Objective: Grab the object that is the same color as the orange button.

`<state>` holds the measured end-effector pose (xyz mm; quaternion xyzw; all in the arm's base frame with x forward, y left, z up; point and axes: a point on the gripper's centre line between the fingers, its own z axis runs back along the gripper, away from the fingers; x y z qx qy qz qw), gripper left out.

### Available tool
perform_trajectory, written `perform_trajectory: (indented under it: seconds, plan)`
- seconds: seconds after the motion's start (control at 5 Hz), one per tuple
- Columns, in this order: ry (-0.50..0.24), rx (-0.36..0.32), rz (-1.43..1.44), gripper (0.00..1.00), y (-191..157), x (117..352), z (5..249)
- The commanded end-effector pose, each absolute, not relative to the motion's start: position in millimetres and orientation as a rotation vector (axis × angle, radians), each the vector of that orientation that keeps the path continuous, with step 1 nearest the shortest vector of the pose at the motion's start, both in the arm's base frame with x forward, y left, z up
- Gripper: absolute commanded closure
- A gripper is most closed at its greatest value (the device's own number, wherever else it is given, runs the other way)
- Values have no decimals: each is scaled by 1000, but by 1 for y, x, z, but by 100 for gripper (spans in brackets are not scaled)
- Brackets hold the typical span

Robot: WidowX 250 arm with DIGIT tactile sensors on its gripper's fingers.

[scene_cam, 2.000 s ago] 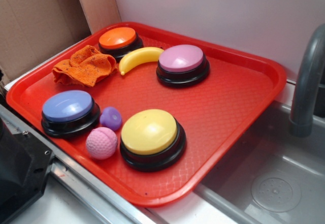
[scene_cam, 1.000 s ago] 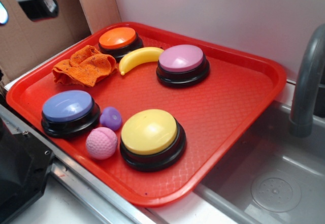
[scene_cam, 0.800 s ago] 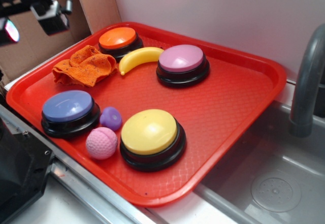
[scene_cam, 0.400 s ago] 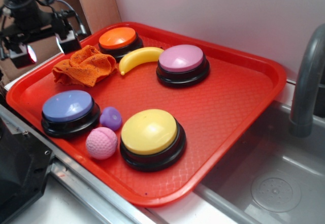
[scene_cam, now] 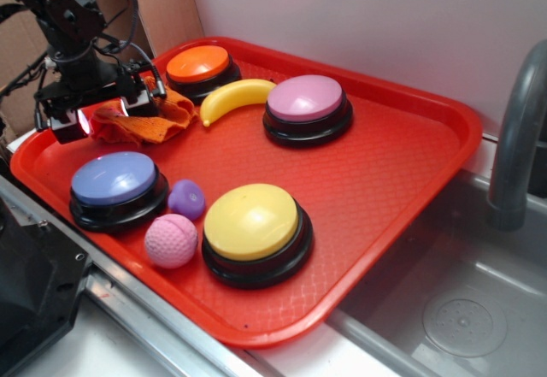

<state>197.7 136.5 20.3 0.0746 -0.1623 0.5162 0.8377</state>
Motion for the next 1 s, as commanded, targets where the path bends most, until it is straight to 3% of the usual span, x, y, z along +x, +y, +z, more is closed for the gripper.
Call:
perform_trajectory:
  seconds: [0.0, 0.4, 0.6, 0.8]
  plan:
    - [-352, 134, 1117, 100, 150, 197, 13]
    - [-285, 106, 1012, 100, 141, 200, 29]
    - [-218, 85, 866, 100, 135, 204, 51]
    - [-185, 117, 723, 100, 119, 208, 88]
